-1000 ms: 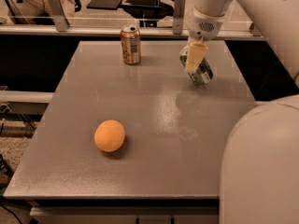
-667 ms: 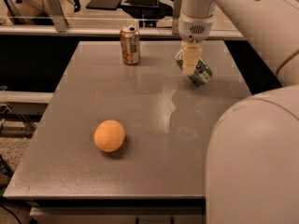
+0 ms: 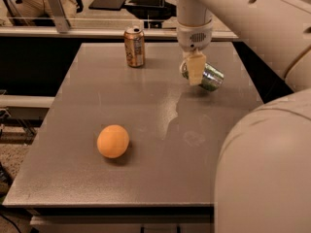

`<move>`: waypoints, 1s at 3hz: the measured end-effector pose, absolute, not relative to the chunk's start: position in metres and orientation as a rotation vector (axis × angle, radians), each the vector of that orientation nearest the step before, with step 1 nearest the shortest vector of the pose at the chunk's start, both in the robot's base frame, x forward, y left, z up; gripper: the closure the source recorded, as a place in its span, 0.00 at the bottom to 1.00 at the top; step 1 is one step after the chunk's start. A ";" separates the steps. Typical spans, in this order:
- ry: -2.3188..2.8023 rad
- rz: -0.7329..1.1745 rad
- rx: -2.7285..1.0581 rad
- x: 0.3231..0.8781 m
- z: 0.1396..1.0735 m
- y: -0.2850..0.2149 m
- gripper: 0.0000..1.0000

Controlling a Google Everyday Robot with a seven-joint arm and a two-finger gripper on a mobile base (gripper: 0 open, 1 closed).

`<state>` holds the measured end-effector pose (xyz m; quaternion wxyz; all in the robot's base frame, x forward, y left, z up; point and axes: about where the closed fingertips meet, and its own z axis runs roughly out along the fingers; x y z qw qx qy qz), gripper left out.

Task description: Knock green can over

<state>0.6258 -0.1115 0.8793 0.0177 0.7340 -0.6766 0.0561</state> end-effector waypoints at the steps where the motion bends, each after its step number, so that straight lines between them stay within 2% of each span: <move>1: -2.039 0.147 2.327 0.603 0.884 -0.102 0.53; 3: -2.036 0.133 2.382 0.596 0.887 -0.091 0.06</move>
Offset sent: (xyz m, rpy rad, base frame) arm -0.0985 0.0020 0.0191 -0.0365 0.2155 0.0804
